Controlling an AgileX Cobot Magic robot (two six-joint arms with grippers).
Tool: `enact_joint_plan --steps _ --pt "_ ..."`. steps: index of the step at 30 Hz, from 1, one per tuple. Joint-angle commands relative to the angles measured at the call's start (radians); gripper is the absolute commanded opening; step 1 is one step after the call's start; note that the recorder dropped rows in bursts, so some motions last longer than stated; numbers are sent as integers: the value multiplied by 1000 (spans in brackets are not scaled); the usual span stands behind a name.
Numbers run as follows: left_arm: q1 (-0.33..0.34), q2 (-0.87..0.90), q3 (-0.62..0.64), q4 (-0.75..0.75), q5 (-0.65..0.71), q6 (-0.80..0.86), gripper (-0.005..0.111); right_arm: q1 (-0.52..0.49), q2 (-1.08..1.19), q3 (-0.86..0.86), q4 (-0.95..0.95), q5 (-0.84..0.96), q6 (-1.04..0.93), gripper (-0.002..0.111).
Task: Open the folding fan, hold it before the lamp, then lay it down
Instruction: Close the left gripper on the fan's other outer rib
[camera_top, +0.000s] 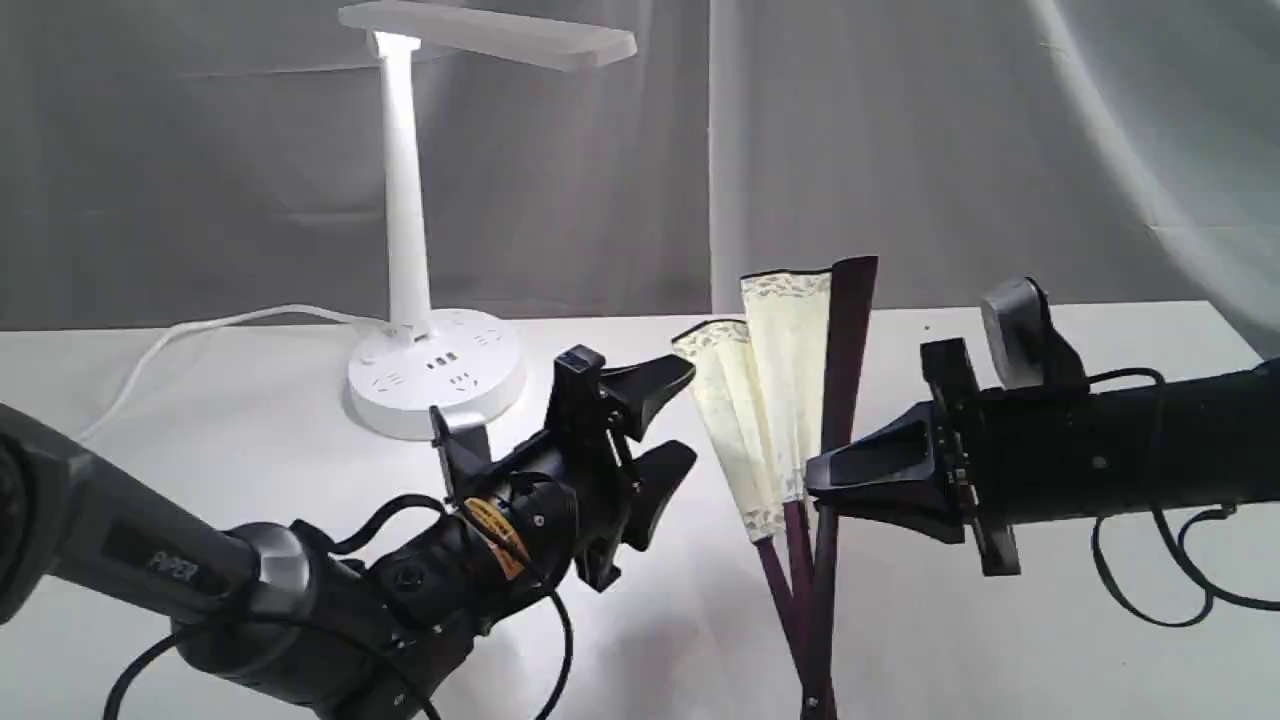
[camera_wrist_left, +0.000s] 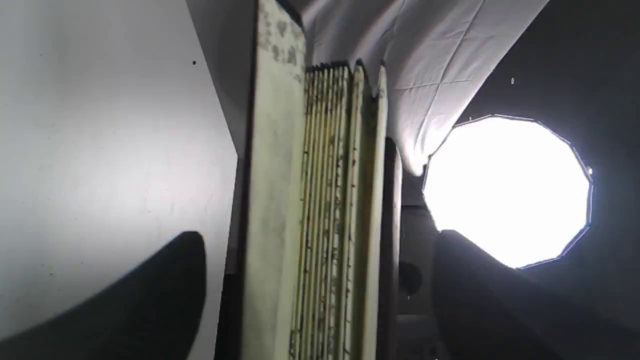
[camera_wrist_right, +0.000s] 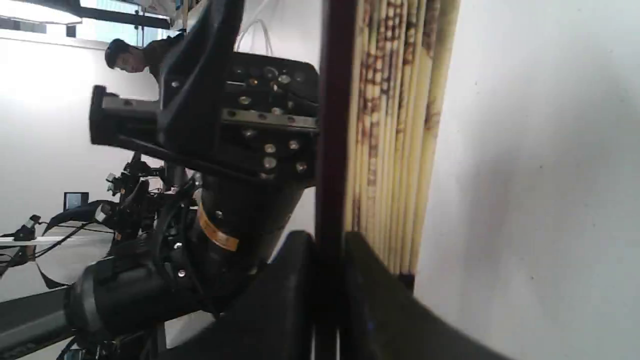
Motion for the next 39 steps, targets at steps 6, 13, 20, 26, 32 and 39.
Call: enact_joint_plan --steps 6,13,20,26,32,39 --pt "-6 55 -86 9 -30 -31 64 -5 -13 2 25 17 -13 0" --pt "-6 93 -154 51 -25 -31 64 -3 -13 2 33 17 -13 0" --pt "-6 98 -178 55 4 -31 63 -3 -13 2 33 17 -13 0" --pt "-6 100 -182 55 22 -26 35 -3 -7 2 32 17 -11 0" --pt "-6 108 -186 55 22 -23 8 -1 -7 2 29 17 -11 0" --pt "-6 118 -187 55 18 -20 20 32 -7 2 29 17 -11 0"
